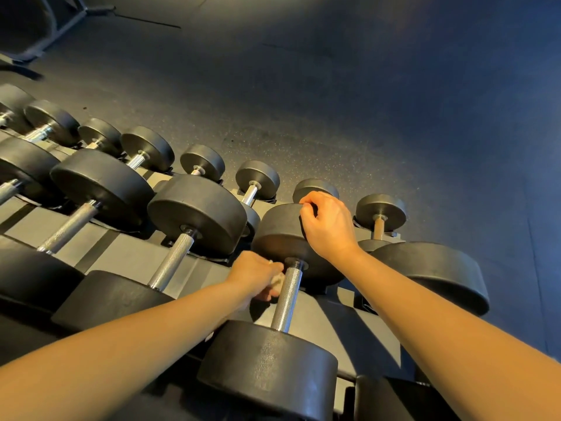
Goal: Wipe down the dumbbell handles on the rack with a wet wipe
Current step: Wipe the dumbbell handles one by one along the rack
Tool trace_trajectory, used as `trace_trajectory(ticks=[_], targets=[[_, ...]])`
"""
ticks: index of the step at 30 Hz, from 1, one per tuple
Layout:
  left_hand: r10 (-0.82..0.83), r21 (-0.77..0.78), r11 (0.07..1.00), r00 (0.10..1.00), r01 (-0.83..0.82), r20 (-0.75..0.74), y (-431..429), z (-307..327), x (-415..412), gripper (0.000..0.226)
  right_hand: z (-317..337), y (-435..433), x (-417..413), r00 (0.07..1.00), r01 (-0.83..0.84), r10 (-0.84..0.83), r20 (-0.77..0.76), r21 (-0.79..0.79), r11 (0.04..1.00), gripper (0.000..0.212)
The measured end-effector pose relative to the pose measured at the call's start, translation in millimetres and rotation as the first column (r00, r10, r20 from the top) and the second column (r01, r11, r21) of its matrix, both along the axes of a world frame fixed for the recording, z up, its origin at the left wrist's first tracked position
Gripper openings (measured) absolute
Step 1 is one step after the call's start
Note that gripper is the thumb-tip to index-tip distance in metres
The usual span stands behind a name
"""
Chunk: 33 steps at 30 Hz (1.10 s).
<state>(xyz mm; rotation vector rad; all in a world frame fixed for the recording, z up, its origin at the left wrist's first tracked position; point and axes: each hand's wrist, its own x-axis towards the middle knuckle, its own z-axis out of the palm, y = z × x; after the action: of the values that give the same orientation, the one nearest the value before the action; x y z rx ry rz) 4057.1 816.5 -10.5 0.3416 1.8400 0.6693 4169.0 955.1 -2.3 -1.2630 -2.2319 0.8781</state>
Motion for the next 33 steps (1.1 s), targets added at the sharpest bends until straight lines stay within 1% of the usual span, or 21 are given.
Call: trace_trajectory(ticks=[1,3,5,6,9,11,13,14,15,17,18,19,20,22,24,26,27,28,30,32,33], targets=[[0.053,0.081,0.995,0.998,-0.049,-0.045,0.9,1.8,-1.4,0.027,0.0,0.1,-0.3,1.000,-0.001,0.001,-0.001,-0.002,1.000,0.025],[0.073,0.142,0.987,0.997,-0.072,0.004,3.2,8.6,-0.3,0.029,-0.4,0.5,-0.4,1.000,0.002,-0.002,-0.002,-0.006,1.000,0.025],[-0.003,0.109,0.994,0.997,-0.006,0.080,0.5,15.3,4.9,0.024,-1.6,1.0,-0.2,1.000,0.005,-0.005,-0.003,-0.005,1.000,0.025],[-0.076,0.102,0.992,0.995,0.069,0.063,-1.6,15.7,6.8,0.018,-1.8,0.8,0.3,1.000,0.003,-0.003,-0.003,-0.009,1.000,0.025],[-0.307,0.103,0.936,0.924,0.336,-0.227,-2.6,11.1,1.9,0.009,-2.7,1.0,0.1,1.000,-0.005,0.005,-0.015,-0.016,1.000,0.025],[-0.323,0.081,0.929,0.897,0.362,-0.302,0.0,9.5,-3.5,0.010,-3.5,1.2,0.4,1.000,-0.009,0.009,-0.023,-0.010,1.000,0.026],[-0.276,0.101,0.949,0.943,0.298,-0.187,-1.1,8.8,-5.2,0.018,-4.4,2.4,1.0,1.000,-0.006,0.005,-0.025,-0.011,1.000,0.026],[-0.298,0.104,0.945,0.948,0.309,-0.112,-5.3,8.7,-4.9,0.021,-4.8,2.7,0.8,1.000,-0.006,0.006,-0.025,-0.014,1.000,0.025],[-0.383,0.086,0.918,0.922,0.387,-0.065,-10.9,8.7,-4.6,0.025,-5.6,2.4,0.7,1.000,-0.009,0.008,-0.023,-0.017,1.000,0.025],[-0.595,-0.022,0.804,0.804,0.595,-0.005,-20.7,12.2,-3.8,0.031,-5.8,1.7,0.3,1.000,-0.009,0.009,-0.022,-0.015,1.000,0.025],[-0.642,-0.076,0.765,0.767,0.640,0.002,-21.5,13.0,-3.1,0.034,-5.9,1.4,0.1,1.000,-0.008,0.007,-0.023,-0.016,1.000,0.024],[-0.627,-0.095,0.776,0.779,0.624,-0.012,-18.8,13.8,-2.4,0.036,-5.8,1.5,0.4,1.000,-0.008,0.007,-0.024,-0.019,1.000,0.024],[-0.550,-0.072,0.834,0.834,0.547,-0.048,-13.4,15.3,-1.6,0.036,-5.5,1.7,0.6,1.000,-0.009,0.008,-0.025,-0.022,1.000,0.024],[-0.308,-0.009,0.951,0.948,0.308,-0.078,1.8,13.5,-0.3,0.032,-4.5,2.5,1.5,1.000,-0.007,0.006,-0.027,-0.025,1.000,0.024],[-0.064,-0.007,0.998,0.998,0.064,0.026,12.7,11.6,2.0,0.033,-3.4,2.2,1.2,1.000,0.001,-0.002,-0.030,-0.030,1.000,0.023],[0.147,-0.067,0.988,0.971,-0.137,0.187,11.7,7.7,1.3,0.028,-1.9,1.1,0.8,0.999,0.003,-0.004,-0.034,-0.029,1.000,0.023],[0.196,-0.102,0.979,0.949,-0.176,0.247,8.9,8.4,0.5,0.023,-1.7,1.1,1.1,0.999,0.004,-0.005,-0.039,-0.025,1.000,0.023],[0.198,-0.131,0.977,0.937,-0.167,0.287,4.4,9.0,-2.6,0.019,-1.8,1.0,1.4,0.999,0.003,-0.004,-0.043,-0.022,1.000,0.023],[0.077,-0.161,0.987,0.946,-0.027,0.316,-6.3,8.2,-12.1,0.017,-2.2,1.1,1.5,0.999,0.004,-0.005,-0.044,-0.020,1.000,0.023],[-0.096,-0.167,0.976,0.961,0.143,0.259,-14.0,8.3,-21.0,0.019,-2.1,0.5,1.3,0.999,0.005,-0.006,-0.041,-0.024,1.000,0.023],[-0.144,-0.161,0.971,0.969,0.177,0.201,-15.6,7.3,-23.1,0.017,-1.7,0.4,1.5,0.999,0.005,-0.006,-0.039,-0.025,1.000,0.023]])
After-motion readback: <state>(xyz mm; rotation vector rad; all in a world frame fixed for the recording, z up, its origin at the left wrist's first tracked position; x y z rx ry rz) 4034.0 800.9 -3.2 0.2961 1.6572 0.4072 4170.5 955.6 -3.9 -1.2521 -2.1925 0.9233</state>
